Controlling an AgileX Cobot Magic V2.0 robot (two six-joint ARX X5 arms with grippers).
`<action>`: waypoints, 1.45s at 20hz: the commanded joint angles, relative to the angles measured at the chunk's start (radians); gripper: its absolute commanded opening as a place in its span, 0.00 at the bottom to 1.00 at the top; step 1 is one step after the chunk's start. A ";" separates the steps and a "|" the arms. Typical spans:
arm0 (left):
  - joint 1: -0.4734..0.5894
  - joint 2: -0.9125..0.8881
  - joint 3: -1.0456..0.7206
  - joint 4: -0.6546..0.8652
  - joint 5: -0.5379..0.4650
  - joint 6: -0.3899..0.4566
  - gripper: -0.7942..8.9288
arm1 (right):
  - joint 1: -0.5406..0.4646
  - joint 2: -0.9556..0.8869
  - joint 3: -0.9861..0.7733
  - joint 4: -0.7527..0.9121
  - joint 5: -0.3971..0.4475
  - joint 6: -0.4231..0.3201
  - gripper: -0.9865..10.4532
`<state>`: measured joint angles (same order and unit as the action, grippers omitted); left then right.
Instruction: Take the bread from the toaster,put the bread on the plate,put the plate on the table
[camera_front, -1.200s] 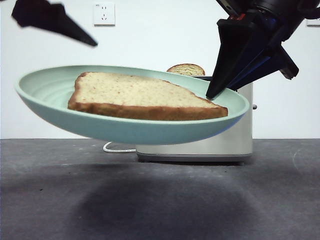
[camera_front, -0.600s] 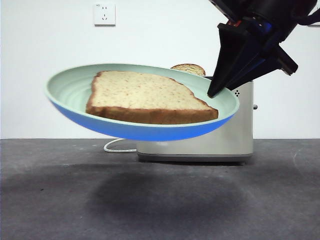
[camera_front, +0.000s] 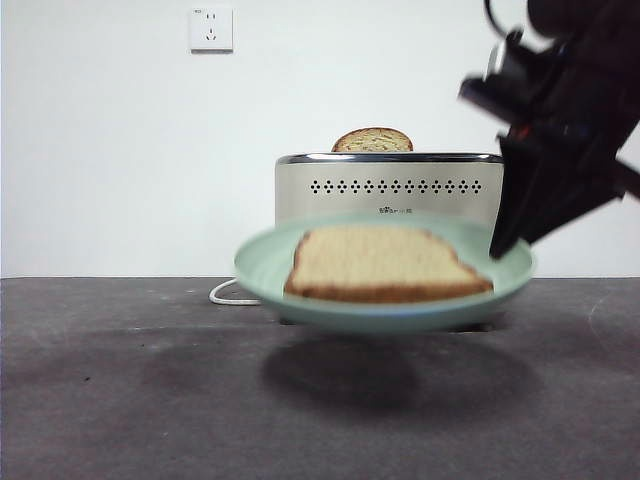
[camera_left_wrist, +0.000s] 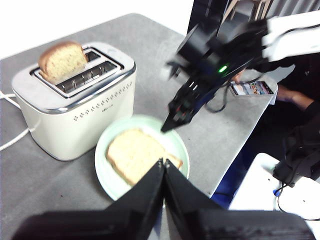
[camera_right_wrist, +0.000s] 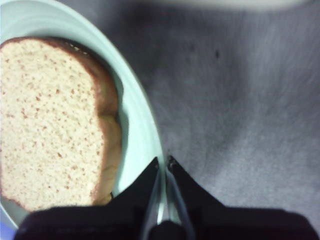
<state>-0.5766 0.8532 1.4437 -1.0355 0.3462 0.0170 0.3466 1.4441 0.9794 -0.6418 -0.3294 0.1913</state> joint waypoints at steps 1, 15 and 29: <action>-0.001 -0.008 0.000 -0.024 -0.004 0.014 0.07 | 0.001 0.062 -0.006 0.017 -0.011 0.010 0.08; -0.001 -0.008 -0.001 -0.060 -0.002 0.021 0.07 | 0.001 0.275 -0.006 0.093 -0.008 0.002 0.10; 0.000 -0.008 -0.001 -0.069 -0.001 0.021 0.07 | 0.008 -0.176 -0.006 -0.035 -0.012 -0.082 0.45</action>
<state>-0.5766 0.8486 1.4437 -1.1065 0.3462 0.0265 0.3508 1.2877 0.9798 -0.6750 -0.3401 0.1314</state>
